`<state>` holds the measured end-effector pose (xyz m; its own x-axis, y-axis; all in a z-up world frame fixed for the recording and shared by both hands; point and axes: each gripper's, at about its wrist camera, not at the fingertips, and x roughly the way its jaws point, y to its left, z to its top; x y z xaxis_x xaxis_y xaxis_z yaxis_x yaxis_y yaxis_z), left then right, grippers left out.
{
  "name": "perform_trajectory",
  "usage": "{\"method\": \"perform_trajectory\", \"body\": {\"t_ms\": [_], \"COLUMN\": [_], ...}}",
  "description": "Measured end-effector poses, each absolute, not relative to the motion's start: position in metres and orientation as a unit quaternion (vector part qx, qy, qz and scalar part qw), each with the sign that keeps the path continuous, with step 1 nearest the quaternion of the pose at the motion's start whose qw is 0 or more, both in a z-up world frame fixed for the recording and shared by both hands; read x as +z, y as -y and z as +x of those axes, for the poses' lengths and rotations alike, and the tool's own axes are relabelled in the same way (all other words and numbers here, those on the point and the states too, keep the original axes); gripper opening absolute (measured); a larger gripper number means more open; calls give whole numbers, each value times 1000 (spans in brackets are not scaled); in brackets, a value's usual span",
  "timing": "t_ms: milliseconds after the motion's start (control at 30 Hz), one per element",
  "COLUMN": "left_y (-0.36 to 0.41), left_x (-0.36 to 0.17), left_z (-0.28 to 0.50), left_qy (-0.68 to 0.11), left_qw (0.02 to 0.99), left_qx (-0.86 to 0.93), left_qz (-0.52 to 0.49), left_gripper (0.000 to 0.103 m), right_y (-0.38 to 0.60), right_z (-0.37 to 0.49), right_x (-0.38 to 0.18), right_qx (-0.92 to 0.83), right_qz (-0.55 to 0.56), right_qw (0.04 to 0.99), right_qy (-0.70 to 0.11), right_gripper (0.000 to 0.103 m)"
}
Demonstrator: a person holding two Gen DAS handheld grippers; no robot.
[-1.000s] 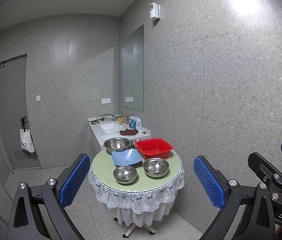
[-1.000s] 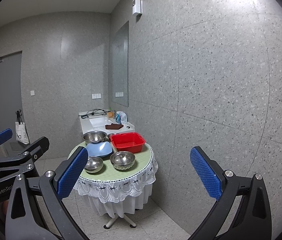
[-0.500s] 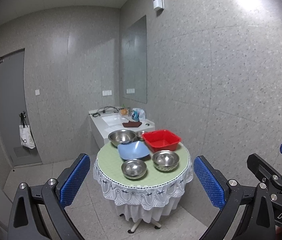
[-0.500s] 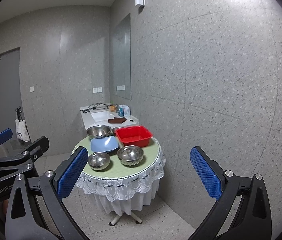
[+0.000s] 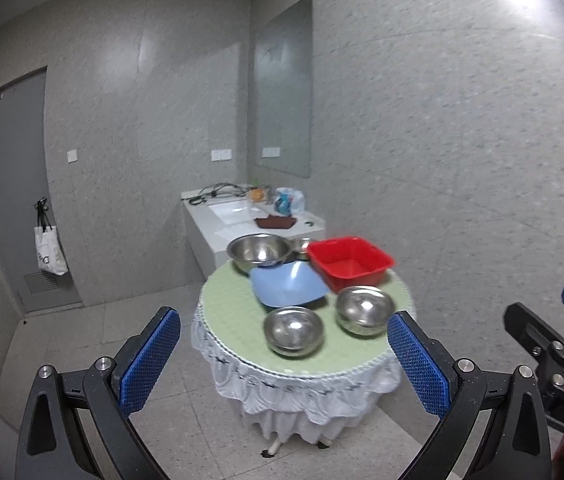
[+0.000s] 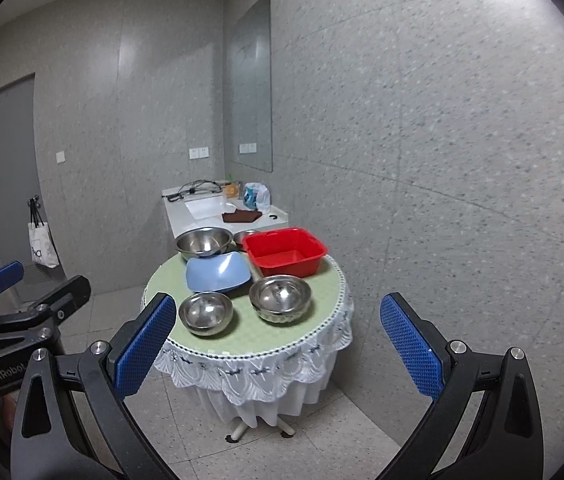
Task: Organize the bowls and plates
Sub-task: 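Move both tools toward the large steel bowl on the table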
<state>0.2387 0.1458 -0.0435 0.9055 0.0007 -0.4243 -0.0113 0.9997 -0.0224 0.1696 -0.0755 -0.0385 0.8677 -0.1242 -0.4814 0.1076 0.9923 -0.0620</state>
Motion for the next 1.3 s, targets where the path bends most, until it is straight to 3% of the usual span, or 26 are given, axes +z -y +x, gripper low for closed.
{"method": "perform_trajectory", "body": {"t_ms": [633,1100,1233,1300], "left_y": [-208,-330,-341,-339], "left_x": [-96,-168,-203,-218], "left_z": [611,943,1028,1055], "left_qy": [-353,-413,-446,-463], "left_qw": [936,902,881,869], "left_qx": [9,-117,-144,-160], "left_qz": [12,52,68,72], "left_gripper": [102,102,99,90], "right_y": [100,26,17,17], "right_z": [438,636,695,721], "right_x": [-159,-222,-251,-271], "right_qx": [-98,-138,-164,-171], "right_qz": [25,150,163,166], "right_qw": [923,875,853,839], "right_qy": [-371,-439,-467,-489], "right_gripper": [103,103,102,95]}}
